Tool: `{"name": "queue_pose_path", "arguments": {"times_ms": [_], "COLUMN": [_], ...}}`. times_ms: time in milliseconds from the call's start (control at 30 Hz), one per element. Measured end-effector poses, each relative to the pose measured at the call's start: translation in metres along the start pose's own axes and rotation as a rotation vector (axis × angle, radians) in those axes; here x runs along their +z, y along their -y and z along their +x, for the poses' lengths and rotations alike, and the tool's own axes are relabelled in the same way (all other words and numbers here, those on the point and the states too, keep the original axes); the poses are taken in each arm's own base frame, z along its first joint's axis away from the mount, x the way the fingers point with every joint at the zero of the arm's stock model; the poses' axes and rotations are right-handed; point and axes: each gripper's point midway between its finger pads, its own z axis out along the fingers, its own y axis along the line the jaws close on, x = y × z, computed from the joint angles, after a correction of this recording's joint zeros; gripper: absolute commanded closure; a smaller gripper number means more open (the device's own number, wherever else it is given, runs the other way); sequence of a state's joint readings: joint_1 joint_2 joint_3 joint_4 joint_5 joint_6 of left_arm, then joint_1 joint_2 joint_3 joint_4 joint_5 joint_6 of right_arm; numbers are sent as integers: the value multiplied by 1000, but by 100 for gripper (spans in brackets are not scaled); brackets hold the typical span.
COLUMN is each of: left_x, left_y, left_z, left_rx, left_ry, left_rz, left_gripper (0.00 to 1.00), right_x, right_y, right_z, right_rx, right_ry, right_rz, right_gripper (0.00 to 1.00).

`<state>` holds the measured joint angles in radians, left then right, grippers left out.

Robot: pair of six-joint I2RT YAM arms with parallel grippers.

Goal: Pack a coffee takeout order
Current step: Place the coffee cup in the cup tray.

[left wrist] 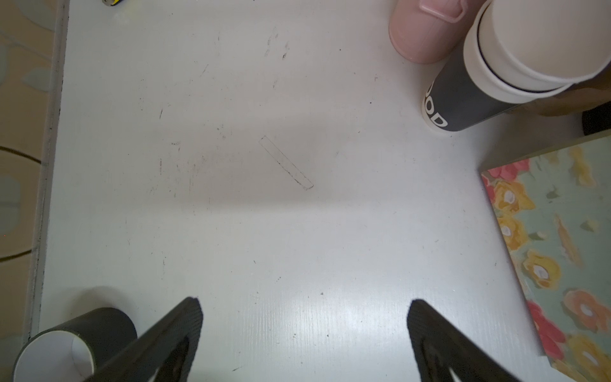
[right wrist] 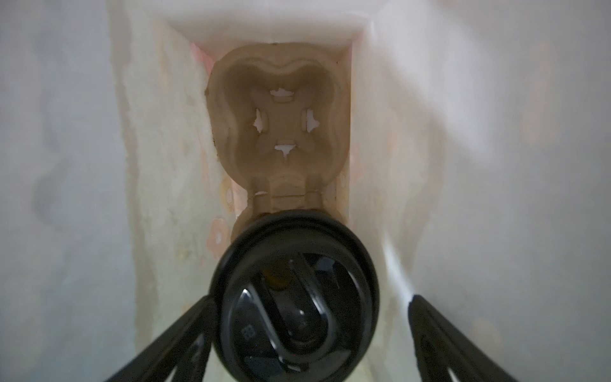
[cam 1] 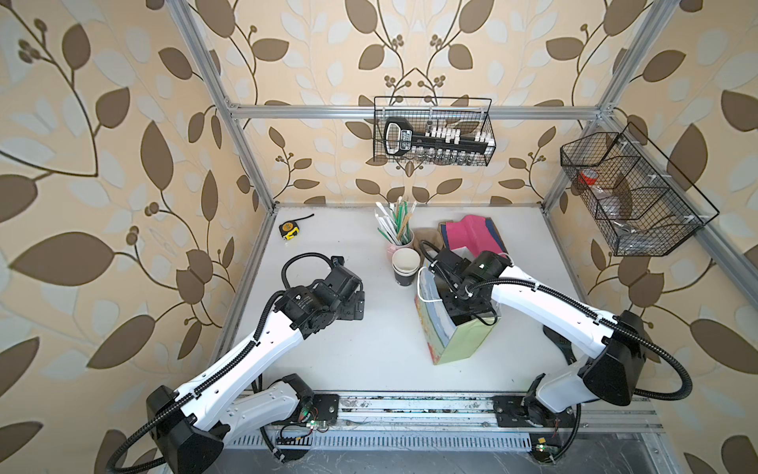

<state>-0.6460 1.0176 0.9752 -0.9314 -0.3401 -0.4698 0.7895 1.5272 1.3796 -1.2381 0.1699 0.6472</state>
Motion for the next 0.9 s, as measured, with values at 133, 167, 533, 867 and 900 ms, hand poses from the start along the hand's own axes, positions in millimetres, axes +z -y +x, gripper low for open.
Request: {"name": "queue_pose_path", "arguments": {"times_ms": [133,167,533,867,900], "left_x": [0,0,0,0,0], "left_y": [0,0,0,0,0], "left_z": [0,0,0,0,0], "left_rx": [0,0,0,1,1], "left_ry": [0,0,0,-1,-2], "left_rz": [0,0,0,-1,-1], "left_gripper": [1,1,1,1,1], "right_x": [-2,-3,-12,-30,-30], "right_y": [1,1,2,1,2], "right_z": [-3,-3,-11,-22,-22], "right_rx": [0,0,5,9,6], "right_ry": [11,13,45,92,94], "right_rz": [4,4,11,6,11], "right_gripper": [1,0,0,0,0]}}
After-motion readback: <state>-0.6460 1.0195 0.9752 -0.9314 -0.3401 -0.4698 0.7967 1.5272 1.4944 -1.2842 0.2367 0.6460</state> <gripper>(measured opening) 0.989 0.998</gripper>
